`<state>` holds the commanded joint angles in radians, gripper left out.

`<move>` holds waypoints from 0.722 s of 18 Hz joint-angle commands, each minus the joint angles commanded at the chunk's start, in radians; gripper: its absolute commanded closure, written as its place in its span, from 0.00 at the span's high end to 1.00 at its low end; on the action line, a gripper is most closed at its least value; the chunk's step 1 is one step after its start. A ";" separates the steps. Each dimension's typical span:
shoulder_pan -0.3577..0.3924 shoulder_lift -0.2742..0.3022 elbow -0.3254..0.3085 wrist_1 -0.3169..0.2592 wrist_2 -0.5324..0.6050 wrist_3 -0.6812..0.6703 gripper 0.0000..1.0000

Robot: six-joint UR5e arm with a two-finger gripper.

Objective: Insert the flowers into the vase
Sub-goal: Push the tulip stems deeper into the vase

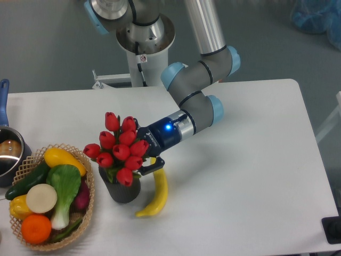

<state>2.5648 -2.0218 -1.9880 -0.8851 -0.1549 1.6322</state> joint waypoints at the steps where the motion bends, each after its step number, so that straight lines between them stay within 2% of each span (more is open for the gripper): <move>1: 0.000 0.000 0.000 0.000 0.000 0.000 0.84; 9: 0.000 0.002 -0.002 0.000 0.000 0.000 0.84; 13: -0.002 0.000 -0.003 0.000 0.000 0.026 0.92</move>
<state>2.5633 -2.0218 -1.9911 -0.8851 -0.1549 1.6581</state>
